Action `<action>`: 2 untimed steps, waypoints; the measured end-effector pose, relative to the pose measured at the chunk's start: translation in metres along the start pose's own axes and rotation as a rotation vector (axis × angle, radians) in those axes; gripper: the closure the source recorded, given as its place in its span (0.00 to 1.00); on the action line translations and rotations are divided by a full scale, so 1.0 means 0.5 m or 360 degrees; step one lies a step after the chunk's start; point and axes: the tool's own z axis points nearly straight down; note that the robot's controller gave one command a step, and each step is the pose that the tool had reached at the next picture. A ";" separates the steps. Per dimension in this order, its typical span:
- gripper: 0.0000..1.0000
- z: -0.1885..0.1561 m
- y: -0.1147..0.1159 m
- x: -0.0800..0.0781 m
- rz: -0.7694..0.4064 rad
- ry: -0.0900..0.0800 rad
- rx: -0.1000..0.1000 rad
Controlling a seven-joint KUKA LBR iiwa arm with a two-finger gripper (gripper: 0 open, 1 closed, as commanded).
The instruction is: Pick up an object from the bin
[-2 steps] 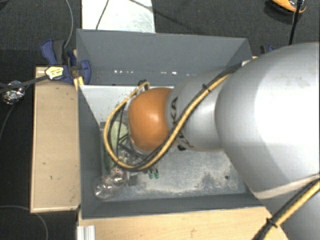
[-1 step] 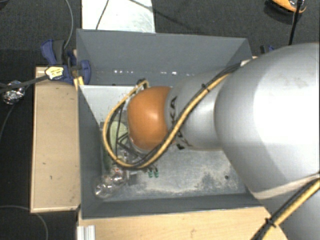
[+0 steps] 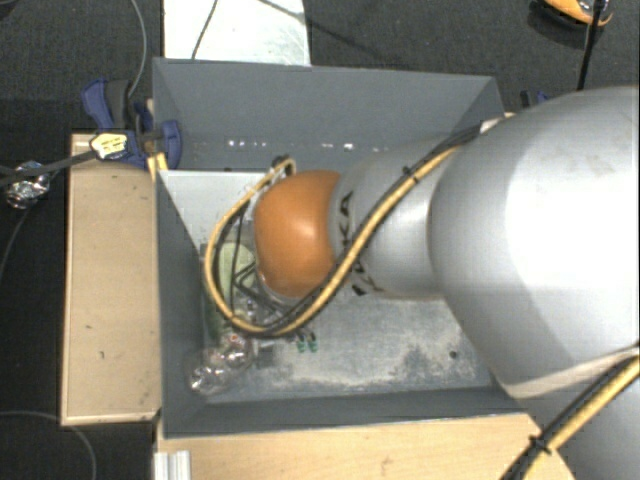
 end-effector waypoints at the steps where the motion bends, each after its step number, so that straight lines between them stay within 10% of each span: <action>1: 1.00 -0.007 0.003 -0.014 -0.0006 0.0008 0.0005; 2: 1.00 -0.005 0.004 -0.020 -0.0004 0.0007 0.0011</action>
Offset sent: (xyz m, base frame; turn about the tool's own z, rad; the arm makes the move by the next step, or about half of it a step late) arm 0.0071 0.0106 0.0001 -0.0009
